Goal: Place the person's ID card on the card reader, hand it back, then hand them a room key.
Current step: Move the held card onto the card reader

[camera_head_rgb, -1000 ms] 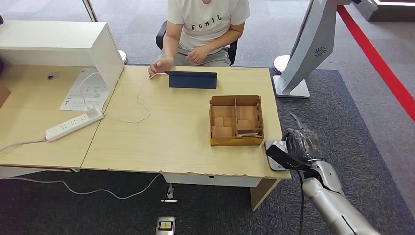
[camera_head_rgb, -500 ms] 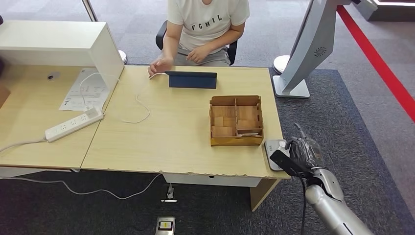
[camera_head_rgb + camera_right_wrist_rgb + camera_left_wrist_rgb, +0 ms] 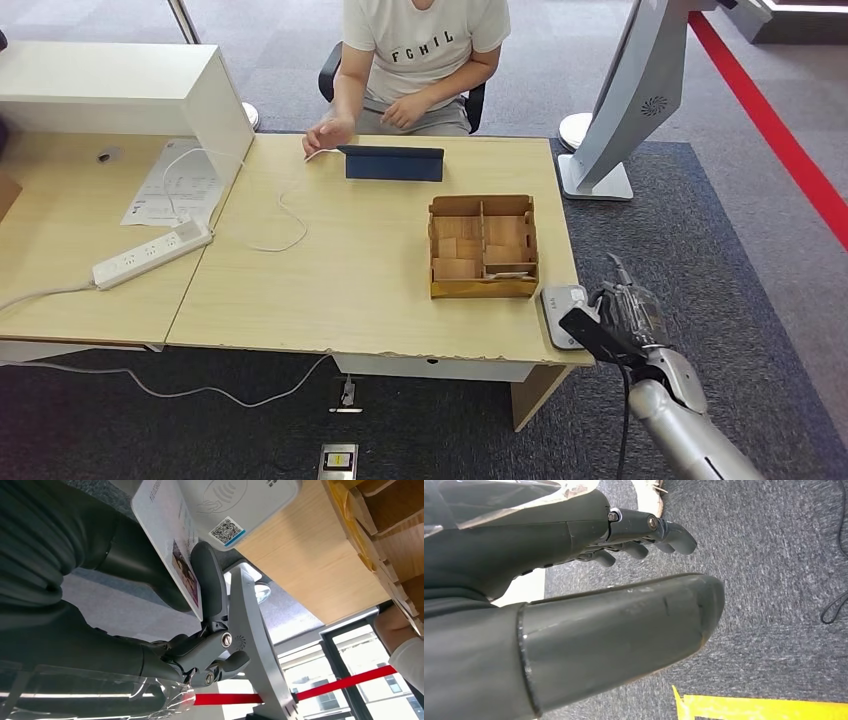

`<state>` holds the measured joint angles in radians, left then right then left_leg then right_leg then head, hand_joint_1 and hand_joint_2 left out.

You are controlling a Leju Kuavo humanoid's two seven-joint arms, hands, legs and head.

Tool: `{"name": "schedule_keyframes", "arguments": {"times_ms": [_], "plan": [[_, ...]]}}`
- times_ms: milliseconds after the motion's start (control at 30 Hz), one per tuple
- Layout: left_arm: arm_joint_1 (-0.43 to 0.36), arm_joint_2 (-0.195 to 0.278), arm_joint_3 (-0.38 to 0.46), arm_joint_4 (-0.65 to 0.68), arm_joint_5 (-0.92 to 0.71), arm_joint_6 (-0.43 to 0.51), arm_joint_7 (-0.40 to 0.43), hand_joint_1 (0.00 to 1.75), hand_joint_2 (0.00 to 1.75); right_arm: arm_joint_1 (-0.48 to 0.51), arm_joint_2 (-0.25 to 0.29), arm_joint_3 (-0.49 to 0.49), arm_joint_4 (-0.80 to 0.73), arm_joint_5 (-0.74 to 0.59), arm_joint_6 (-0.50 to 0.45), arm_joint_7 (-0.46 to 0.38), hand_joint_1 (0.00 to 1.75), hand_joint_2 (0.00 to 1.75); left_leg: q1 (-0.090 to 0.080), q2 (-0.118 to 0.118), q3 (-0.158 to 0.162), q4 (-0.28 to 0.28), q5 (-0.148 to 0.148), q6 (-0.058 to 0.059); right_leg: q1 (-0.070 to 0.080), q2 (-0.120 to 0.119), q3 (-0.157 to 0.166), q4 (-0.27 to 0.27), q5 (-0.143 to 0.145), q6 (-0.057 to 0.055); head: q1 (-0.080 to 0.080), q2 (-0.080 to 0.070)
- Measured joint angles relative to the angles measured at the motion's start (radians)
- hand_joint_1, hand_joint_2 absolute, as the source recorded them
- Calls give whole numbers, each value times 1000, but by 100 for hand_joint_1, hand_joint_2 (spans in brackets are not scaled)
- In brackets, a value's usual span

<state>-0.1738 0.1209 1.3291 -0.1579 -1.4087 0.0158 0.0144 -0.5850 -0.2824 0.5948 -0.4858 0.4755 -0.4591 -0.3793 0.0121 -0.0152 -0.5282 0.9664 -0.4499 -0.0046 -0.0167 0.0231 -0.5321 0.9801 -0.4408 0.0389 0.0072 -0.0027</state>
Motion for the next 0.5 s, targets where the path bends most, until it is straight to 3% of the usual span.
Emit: {"name": "schedule_keyframes", "arguments": {"times_ms": [233,500], "plan": [[0,-1,0,0,-5,0,3,0,0,-66,16,3,-29,42,-43,-16,175,175,0,0,-1,0,0,0,0,0,-1,1,1,0,0,0],[0,0,0,0,-19,-18,-10,0,0,-236,75,18,-192,107,39,53,175,175,0,0,-2,0,2,-1,0,0,-2,2,1,-1,0,0]]}}
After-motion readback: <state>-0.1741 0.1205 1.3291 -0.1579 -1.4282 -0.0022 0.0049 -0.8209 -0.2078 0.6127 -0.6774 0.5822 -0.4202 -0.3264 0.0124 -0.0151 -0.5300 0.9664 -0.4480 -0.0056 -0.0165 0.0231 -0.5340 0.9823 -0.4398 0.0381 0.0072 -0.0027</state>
